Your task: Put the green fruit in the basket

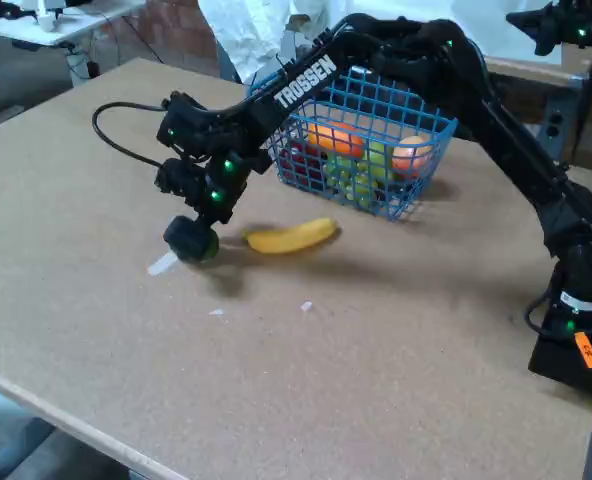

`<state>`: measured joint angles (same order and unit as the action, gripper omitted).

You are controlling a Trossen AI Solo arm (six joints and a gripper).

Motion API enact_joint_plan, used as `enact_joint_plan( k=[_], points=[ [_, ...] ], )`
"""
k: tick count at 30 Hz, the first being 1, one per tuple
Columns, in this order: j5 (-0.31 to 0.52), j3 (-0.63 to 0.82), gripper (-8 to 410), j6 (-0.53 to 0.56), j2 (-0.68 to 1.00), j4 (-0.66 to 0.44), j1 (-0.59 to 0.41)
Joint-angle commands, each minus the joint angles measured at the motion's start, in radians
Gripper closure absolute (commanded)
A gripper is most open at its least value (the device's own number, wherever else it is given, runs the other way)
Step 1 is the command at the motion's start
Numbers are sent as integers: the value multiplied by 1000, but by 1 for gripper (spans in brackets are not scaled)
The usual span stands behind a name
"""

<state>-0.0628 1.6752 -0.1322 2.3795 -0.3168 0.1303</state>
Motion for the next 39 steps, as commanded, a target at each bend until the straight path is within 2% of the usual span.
enact_joint_plan(
  k=[1, 6, 13, 17, 20, 26, 35, 39],
  points=[
    [-2, 0, 118, -4, 0, 0, 1],
    [-2, 0, 190, -3, 0, 0, 1],
    [-2, 0, 313, 10, -2, -1, 2],
    [-26, 0, 360, 35, -21, -27, 5],
    [-52, 0, 368, 43, -56, -77, 7],
    [-53, 0, 368, 54, -170, -158, 14],
    [-50, 0, 368, 85, -412, -253, 18],
    [8, 0, 368, 108, -526, -288, 18]
  ],
)
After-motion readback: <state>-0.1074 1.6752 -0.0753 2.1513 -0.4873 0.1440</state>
